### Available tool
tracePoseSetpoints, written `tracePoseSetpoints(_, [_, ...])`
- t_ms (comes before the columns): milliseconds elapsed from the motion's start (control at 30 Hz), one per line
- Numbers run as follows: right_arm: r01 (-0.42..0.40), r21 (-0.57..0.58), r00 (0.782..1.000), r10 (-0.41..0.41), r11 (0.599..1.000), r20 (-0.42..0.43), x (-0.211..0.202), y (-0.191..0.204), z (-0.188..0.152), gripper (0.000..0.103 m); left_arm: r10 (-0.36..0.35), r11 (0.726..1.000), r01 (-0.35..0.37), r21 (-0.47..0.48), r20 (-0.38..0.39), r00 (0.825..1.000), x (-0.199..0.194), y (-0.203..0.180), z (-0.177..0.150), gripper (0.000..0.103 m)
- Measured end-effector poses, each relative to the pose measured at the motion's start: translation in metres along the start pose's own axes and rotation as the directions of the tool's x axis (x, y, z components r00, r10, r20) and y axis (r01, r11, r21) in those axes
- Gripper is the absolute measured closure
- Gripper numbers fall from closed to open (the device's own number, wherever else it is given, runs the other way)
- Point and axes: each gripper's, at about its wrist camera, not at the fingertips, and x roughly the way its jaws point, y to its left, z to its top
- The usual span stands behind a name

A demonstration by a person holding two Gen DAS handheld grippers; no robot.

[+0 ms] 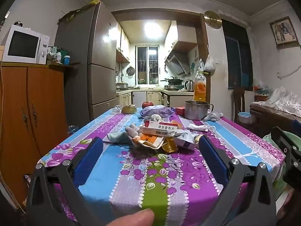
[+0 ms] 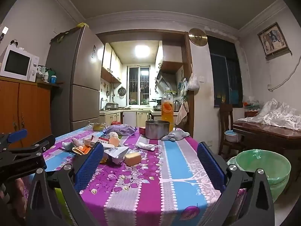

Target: Collect trash

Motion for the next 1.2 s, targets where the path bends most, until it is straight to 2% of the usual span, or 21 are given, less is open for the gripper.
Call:
tracePoseSetpoints(367, [-0.002, 0.012, 1.0, 0.002, 1.0, -0.004, 0.004, -0.002, -0.005, 0.004, 0.003, 1.0, -0.003, 0.011, -0.014, 1.0, 0.001, 0.0, 0.0, 0.005])
tracePoseSetpoints(667, [-0.004, 0.009, 1.0, 0.004, 1.0, -0.016, 0.011, 0.0, -0.008, 0.004, 0.005, 1.0, -0.005, 0.014, -0.019, 1.0, 0.015, 0.004, -0.011, 0.005])
tracePoseSetpoints(1200, [-0.019, -0.003, 0.999, 0.018, 1.0, -0.026, 0.017, 0.004, -0.01, 0.004, 0.011, 1.0, -0.01, 0.021, -0.042, 0.999, 0.021, 0.001, -0.005, 0.005])
